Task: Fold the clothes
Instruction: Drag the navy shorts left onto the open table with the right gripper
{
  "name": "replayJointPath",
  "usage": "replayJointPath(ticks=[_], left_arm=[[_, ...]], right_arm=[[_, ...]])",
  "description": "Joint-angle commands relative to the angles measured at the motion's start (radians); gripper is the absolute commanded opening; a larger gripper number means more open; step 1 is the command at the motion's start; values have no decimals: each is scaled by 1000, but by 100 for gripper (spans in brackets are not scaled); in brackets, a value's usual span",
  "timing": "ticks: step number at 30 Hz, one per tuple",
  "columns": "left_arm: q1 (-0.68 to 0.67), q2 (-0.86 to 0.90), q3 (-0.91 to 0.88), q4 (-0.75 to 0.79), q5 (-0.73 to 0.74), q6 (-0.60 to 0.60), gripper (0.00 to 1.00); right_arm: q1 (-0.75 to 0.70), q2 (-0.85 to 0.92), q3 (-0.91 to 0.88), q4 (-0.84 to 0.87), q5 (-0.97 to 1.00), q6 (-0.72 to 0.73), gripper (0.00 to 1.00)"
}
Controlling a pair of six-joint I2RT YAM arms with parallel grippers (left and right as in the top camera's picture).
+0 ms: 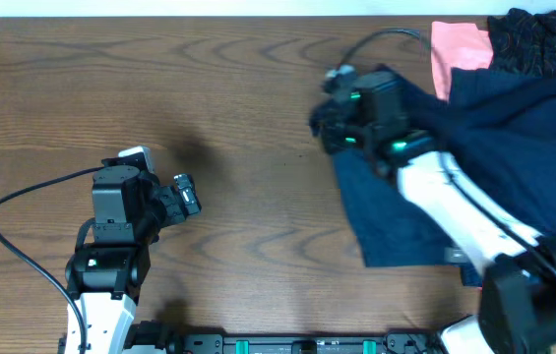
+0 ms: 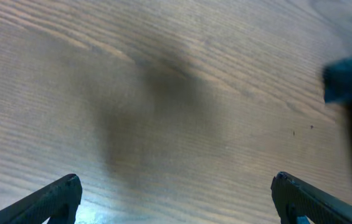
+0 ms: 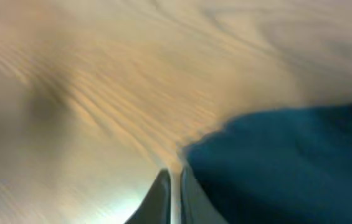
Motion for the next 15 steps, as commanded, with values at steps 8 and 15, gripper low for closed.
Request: replayJointPath(ticks=[8, 15], left_arm=[[-3, 0, 23, 10, 33, -13, 98], [-3, 1, 23, 7, 166, -39, 98]], right_arm=[[167, 77, 13, 200, 123, 223, 39], [81, 7, 13, -312, 354, 100, 99]])
